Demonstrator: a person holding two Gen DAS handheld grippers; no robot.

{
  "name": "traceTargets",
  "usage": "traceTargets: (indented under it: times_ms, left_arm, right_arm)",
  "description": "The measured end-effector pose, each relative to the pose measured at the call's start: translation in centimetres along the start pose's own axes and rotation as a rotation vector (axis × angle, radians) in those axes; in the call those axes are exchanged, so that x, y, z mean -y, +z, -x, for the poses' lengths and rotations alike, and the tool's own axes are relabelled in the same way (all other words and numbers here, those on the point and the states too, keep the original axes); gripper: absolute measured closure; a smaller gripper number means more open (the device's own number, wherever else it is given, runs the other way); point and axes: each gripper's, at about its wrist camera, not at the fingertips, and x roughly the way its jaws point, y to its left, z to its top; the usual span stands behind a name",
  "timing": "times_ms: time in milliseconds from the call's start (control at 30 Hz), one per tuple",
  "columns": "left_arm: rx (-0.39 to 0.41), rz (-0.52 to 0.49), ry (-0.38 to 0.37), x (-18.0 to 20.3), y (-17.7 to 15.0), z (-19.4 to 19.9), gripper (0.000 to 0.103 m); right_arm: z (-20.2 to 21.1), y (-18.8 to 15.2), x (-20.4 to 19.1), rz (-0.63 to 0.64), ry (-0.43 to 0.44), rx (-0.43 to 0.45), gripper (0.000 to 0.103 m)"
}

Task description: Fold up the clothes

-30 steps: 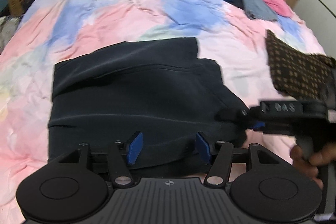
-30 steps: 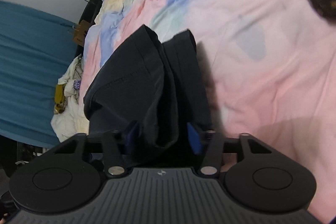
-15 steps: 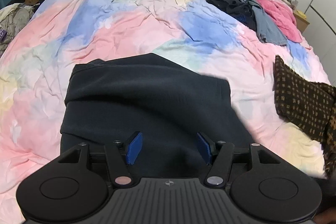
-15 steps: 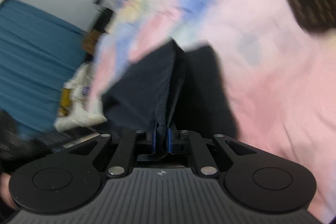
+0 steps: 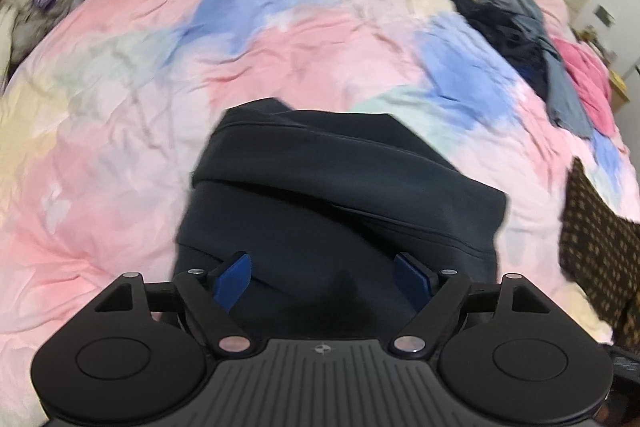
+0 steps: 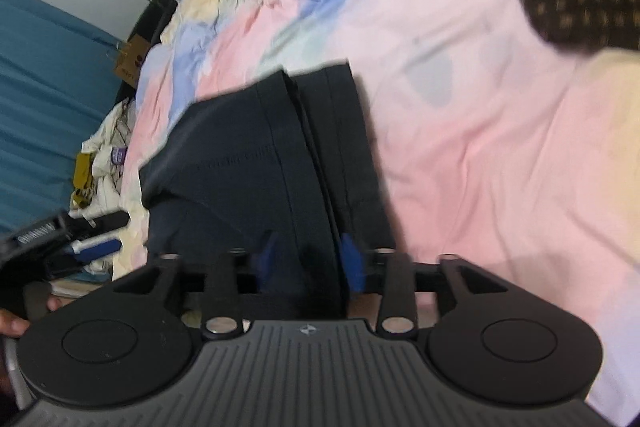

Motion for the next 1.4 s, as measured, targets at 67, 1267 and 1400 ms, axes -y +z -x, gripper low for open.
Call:
traceTargets:
  times_ms: [67,1267,1400]
  left_arm:
    - [-0.024,0.022,-0.003,-1.7,0.7,-0.9,0.023]
    - [-0.355,-0.022,-0.238,-9.9,5.8,-14.1,0.044]
    - [-0.324,-0.007,-0.248,-9.6,5.5,-11.1,0.065]
  right_arm:
    - [-0.3,0.7,-0.2,0.009,-0.002,0.008,0.044]
    - [-16.4,5.0,-3.0,-0.072,-0.045,-0.205,0.038]
    - [-14.5,4.8,-5.1,-0.03,-0.066,-0.171,0.06]
